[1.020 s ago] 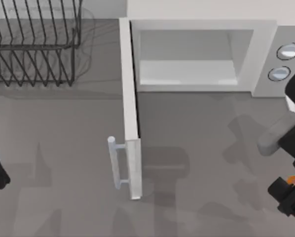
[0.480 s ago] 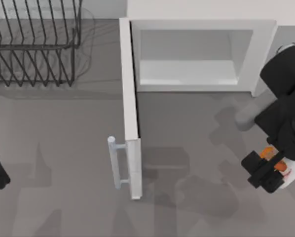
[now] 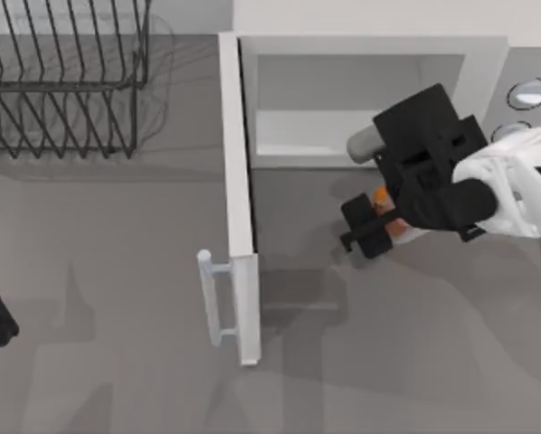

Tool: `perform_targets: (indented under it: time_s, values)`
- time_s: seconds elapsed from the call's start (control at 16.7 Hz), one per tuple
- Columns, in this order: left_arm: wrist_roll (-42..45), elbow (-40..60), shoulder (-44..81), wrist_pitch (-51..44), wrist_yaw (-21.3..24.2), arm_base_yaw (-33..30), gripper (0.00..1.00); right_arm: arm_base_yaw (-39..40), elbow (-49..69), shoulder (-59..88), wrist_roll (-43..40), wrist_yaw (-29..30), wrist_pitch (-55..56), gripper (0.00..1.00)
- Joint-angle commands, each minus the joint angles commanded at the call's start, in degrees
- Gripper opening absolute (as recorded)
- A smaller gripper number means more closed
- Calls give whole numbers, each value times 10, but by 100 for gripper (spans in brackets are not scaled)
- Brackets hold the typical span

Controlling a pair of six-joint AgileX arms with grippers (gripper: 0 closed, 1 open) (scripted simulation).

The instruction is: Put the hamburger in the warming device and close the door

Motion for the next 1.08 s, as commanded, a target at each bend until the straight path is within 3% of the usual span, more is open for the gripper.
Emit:
perform_targets:
  time_s: [0.3,0.54,1.08]
  values:
    - [0,0,0,0,0,0,100,14,14,116,71,87,285,0]
    - [0,0,0,0,0,0,100,20,24,177,122,139,434,0]
    - [0,0,0,0,0,0,100,17,32,196,145,159,484,0]
